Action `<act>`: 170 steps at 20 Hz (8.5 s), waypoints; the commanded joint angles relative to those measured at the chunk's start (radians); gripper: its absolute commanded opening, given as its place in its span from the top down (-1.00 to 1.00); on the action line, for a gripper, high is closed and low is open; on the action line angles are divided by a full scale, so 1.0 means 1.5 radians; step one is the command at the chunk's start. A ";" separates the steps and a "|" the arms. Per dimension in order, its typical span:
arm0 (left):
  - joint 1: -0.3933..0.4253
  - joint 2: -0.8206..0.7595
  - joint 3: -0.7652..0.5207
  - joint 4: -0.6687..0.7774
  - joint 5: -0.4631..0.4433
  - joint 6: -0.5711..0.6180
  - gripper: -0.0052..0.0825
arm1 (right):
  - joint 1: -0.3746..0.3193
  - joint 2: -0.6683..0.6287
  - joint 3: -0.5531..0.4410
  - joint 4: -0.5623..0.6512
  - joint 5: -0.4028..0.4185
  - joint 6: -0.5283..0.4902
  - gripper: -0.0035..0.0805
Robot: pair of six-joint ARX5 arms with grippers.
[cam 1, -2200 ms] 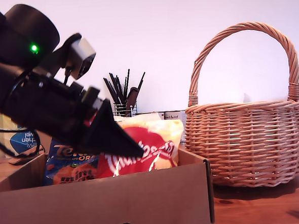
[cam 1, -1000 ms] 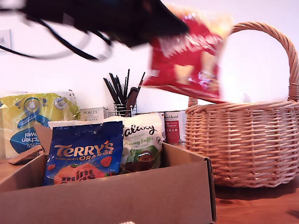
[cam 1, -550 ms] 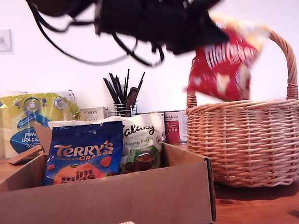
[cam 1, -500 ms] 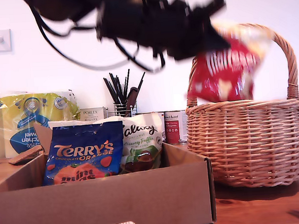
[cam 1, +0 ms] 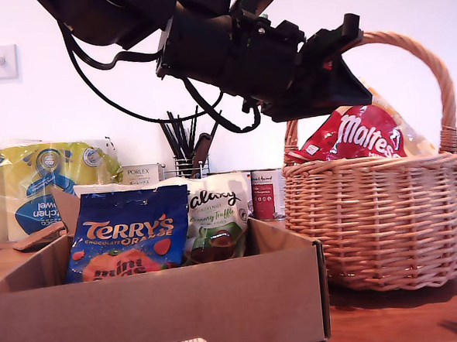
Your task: Move the bags of Easter eggs from the cardboard box on the left into the woven basket on the right side.
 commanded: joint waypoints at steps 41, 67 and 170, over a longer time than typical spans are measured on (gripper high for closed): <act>0.371 -0.441 -0.215 -0.462 0.258 0.339 0.83 | 0.003 -0.004 -0.010 0.006 -0.002 -0.002 0.95; 0.302 -0.207 -0.126 -0.645 0.128 0.463 -0.15 | 0.003 -0.004 -0.010 0.008 -0.002 0.001 0.95; -0.084 0.012 0.143 -0.276 -0.314 -0.229 -0.54 | 0.003 -0.004 -0.009 0.015 -0.042 0.003 0.95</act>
